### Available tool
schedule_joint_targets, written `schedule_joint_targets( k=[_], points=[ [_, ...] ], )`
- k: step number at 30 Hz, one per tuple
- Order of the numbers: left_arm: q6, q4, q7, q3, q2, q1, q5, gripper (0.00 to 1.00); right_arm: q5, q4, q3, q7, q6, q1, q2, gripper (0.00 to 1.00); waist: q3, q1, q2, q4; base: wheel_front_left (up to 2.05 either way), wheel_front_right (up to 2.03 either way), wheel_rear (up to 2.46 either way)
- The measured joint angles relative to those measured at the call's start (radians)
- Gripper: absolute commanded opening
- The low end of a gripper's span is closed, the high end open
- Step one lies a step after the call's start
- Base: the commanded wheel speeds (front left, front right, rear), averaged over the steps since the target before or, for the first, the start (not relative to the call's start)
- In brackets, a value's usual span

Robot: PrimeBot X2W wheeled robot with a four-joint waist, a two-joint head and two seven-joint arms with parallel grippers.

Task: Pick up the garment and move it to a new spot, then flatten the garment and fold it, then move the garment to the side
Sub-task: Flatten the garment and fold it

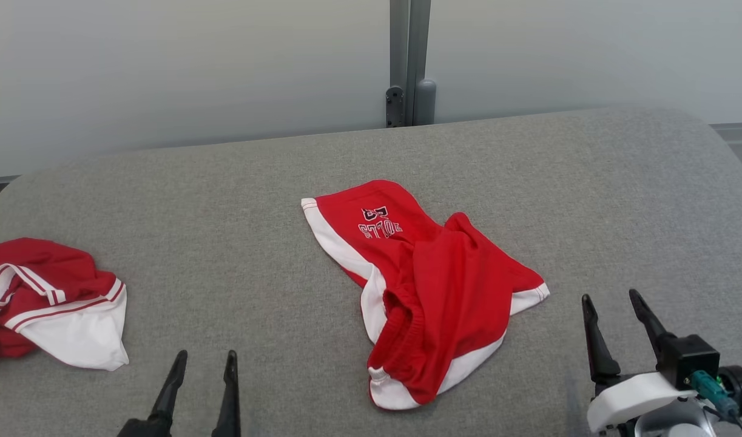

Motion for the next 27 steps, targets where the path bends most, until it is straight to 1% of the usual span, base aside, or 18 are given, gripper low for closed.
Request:
schedule_joint_targets(
  k=[3, 5, 6, 8, 10, 12, 15, 17, 20, 27],
  points=[
    [0.000, 0.005, 0.000, -0.071, 0.012, -0.017, 0.012, 1.00, 0.009, 0.022, 0.024, 0.000, 0.000, -0.048, -0.053, 1.00, 0.009, 0.0000, 0.0000, -0.001, 0.00, 0.00, 0.00],
    [-0.003, 0.028, 0.002, -0.157, 0.049, -0.039, 0.011, 1.00, 0.024, 0.097, 0.067, 0.000, 0.000, -0.084, -0.101, 1.00, 0.017, 0.0000, 0.0000, -0.002, 0.00, 0.00, 0.00],
    [-0.004, 0.035, 0.031, -0.199, 0.068, -0.053, 0.002, 1.00, 0.035, 0.143, 0.106, 0.018, 0.000, -0.103, -0.136, 1.00, 0.022, 0.0000, 0.0000, -0.003, 0.00, 0.00, 0.00],
    [-0.004, 0.027, 0.103, -0.294, 0.114, -0.095, -0.027, 1.00, 0.076, 0.202, 0.170, 0.075, 0.000, -0.155, -0.185, 1.00, 0.036, 0.0000, 0.0000, -0.002, 0.00, 0.00, 0.00],
    [-0.004, -0.002, 0.178, -0.366, 0.145, -0.137, -0.053, 1.00, 0.109, 0.243, 0.237, 0.121, 0.000, -0.223, -0.235, 1.00, 0.055, 0.0000, 0.0000, -0.001, 0.00, 0.00, 0.00],
    [-0.004, -0.031, 0.246, -0.427, 0.185, -0.166, -0.077, 1.00, 0.151, 0.273, 0.298, 0.158, 0.000, -0.269, -0.268, 1.00, 0.074, 0.0000, 0.0000, 0.002, 0.00, 0.00, 0.00],
    [-0.004, -0.074, 0.340, -0.515, 0.229, -0.209, -0.118, 1.00, 0.210, 0.320, 0.373, 0.207, 0.000, -0.324, -0.294, 1.00, 0.106, 0.0000, 0.0000, 0.006, 0.00, 0.00, 0.00],
    [-0.004, -0.103, 0.379, -0.558, 0.252, -0.242, -0.135, 1.00, 0.241, 0.342, 0.417, 0.226, 0.000, -0.359, -0.310, 1.00, 0.127, 0.0000, 0.0000, 0.009, 0.00, 0.00, 0.00],
    [-0.004, -0.141, 0.415, -0.603, 0.276, -0.287, -0.151, 1.00, 0.276, 0.370, 0.477, 0.226, 0.000, -0.408, -0.327, 1.00, 0.161, 0.0000, 0.0000, 0.017, 0.00, 0.00, 0.00],
    [-0.004, -0.177, 0.477, -0.693, 0.302, -0.323, -0.205, 1.00, 0.332, 0.414, 0.575, 0.196, 0.000, -0.470, -0.344, 1.00, 0.209, 0.0000, 0.0000, 0.034, 0.00, 0.00, 0.00]
  ],
)
